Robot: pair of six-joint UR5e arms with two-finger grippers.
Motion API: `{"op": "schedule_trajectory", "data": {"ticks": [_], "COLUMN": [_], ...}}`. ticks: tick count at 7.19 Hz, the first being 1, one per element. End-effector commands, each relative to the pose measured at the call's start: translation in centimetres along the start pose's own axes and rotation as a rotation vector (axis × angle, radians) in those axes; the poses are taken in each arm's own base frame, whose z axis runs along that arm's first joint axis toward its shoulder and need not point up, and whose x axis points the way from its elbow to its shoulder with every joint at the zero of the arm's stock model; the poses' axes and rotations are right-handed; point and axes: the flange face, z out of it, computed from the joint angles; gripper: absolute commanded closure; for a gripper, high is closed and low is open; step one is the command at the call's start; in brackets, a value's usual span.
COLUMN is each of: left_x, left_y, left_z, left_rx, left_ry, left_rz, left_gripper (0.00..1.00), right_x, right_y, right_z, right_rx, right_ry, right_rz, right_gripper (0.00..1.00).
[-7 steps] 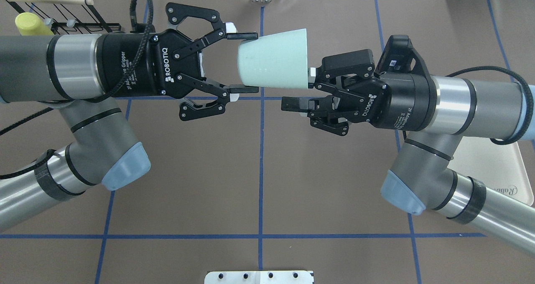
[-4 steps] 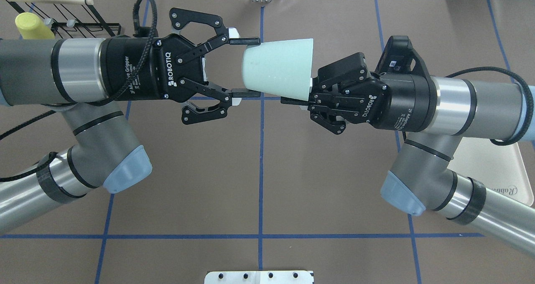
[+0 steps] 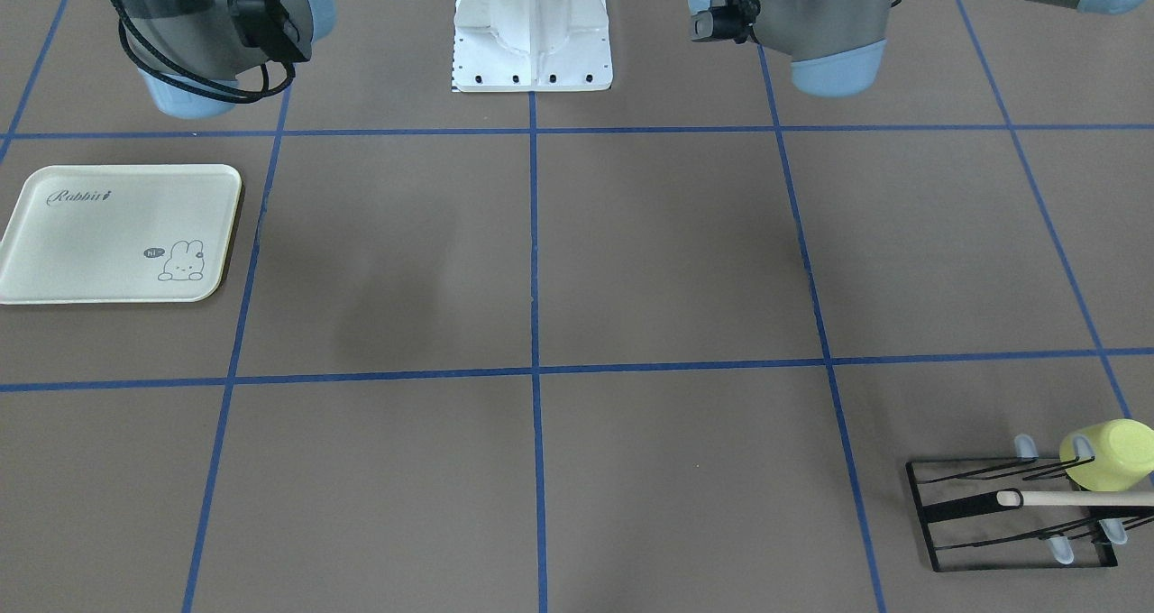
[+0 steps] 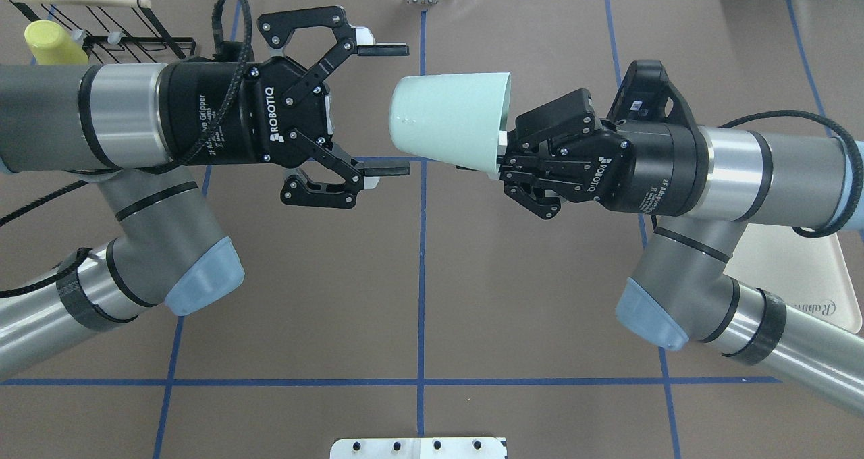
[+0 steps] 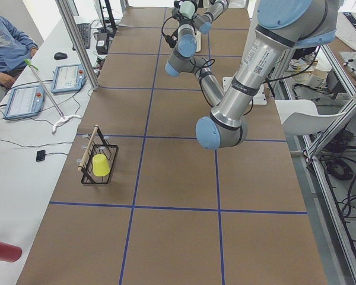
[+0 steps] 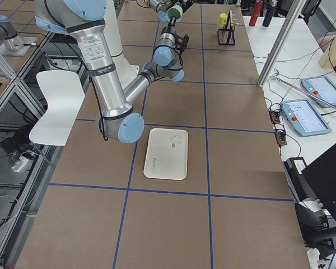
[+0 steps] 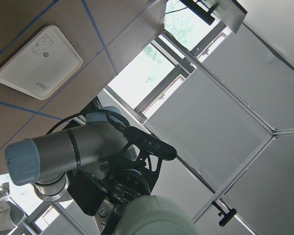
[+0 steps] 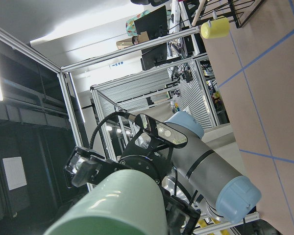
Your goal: Left arm grabs green cup and hands to right arm on tray
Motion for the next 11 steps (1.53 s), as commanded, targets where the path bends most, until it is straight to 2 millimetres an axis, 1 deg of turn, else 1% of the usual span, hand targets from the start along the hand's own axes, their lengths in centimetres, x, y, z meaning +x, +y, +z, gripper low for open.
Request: {"op": "schedule_trajectory", "data": {"ticks": [1,2,3,4,5,6,7,8,9,10,11], "left_x": [0.1,0.6,0.8,1.1,1.9,2.3,3.0,3.0,2.8,2.9,2.8], "left_y": [0.1,0.1,-0.1,-0.8,-1.7,-2.1,-2.5,-3.3,-4.0,-4.5,-5.1], "left_z": [-0.1,-0.3,-0.4,-0.8,-1.5,-1.4,-1.6,-1.3,-0.7,0.1,0.3], "left_rx": [-0.002,0.004,0.017,0.052,0.092,0.127,0.161,0.195,0.240,0.287,0.321], "left_ry": [-0.001,0.004,0.002,-0.003,-0.015,-0.050,-0.055,-0.078,-0.131,-0.173,-0.200], "left_rz": [0.004,0.021,0.101,0.132,0.187,0.206,0.207,0.239,0.264,0.295,0.309], "left_gripper": [0.00,0.00,0.00,0.00,0.00,0.00,0.00,0.00,0.00,0.00,0.00], "right_x": [0.0,0.3,1.3,2.2,3.9,4.8,5.8,6.9,8.4,9.2,8.9], "right_y": [0.0,-0.1,-0.5,-0.7,-1.2,-1.9,-2.7,-3.9,-5.0,-6.7,-9.0], "right_z": [-0.3,-1.0,-2.1,-3.1,-5.4,-7.7,-11.0,-14.7,-17.8,-20.6,-24.0], "right_rx": [0.002,0.011,0.025,0.040,0.068,0.082,0.111,0.180,0.198,0.208,0.229], "right_ry": [0.001,0.010,0.038,0.065,0.118,0.175,0.242,0.310,0.391,0.461,0.525], "right_rz": [-0.001,-0.005,-0.011,-0.060,-0.069,-0.110,-0.154,-0.193,-0.285,-0.341,-0.352], "right_gripper": [1.00,1.00,1.00,1.00,1.00,1.00,1.00,1.00,1.00,1.00,1.00]}}
